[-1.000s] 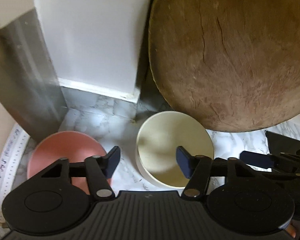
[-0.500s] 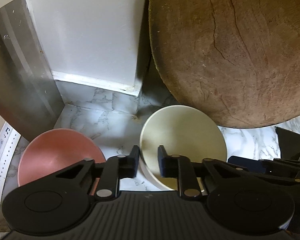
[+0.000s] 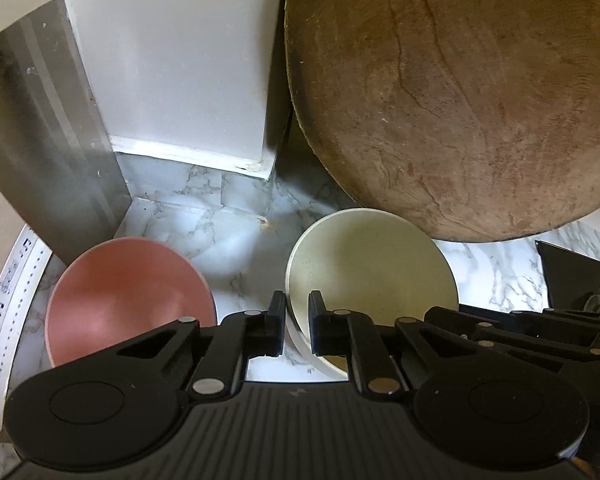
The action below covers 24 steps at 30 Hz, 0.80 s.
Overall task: Organize plates and bowls
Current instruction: 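Lift the cream bowl with both grippers and lower it into the bear-face plate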
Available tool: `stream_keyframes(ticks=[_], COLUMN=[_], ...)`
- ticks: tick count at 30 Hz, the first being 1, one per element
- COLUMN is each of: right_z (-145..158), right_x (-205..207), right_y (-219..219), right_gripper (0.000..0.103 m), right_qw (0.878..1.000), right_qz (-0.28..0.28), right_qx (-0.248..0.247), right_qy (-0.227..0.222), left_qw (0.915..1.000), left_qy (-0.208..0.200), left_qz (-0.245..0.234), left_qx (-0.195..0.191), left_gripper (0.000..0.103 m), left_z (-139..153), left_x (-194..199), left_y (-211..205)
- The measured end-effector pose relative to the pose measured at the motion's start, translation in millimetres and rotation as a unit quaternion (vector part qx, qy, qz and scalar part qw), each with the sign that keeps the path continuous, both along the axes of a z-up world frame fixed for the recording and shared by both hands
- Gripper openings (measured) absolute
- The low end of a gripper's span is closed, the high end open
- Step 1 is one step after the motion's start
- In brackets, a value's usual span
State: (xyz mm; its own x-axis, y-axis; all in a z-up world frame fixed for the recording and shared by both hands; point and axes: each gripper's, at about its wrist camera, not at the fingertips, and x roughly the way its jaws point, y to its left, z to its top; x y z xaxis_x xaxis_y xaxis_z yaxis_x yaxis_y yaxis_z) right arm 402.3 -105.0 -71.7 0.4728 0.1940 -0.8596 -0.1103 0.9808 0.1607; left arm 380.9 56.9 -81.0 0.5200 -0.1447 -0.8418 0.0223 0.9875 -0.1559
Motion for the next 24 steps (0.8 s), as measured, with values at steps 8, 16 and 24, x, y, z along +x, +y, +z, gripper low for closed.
stream_keyframes(ticks=[8,16,24], right_z=[28,57,77], right_x=[-31,-71,-117], right_y=[-5,-13,-22], right_gripper=[0.015,0.015,0.014], right_qw=[1.000,0.999,0.998], right_qz=[0.002,-0.002,-0.024], right_qx=[0.003,-0.005,-0.006], right_qy=[-0.017,-0.041,-0.051], left_qw=[0.9998,0.9983,0.9959], left_qy=[-0.017,-0.039,-0.044], left_qz=[-0.011,-0.038,-0.075], left_qx=[-0.007,-0.019,-0.025], left_gripper=[0.011,0.011,0.011], left_z=[25,54,79], left_x=[-29,-65,-101], left_y=[-1,-3,-12])
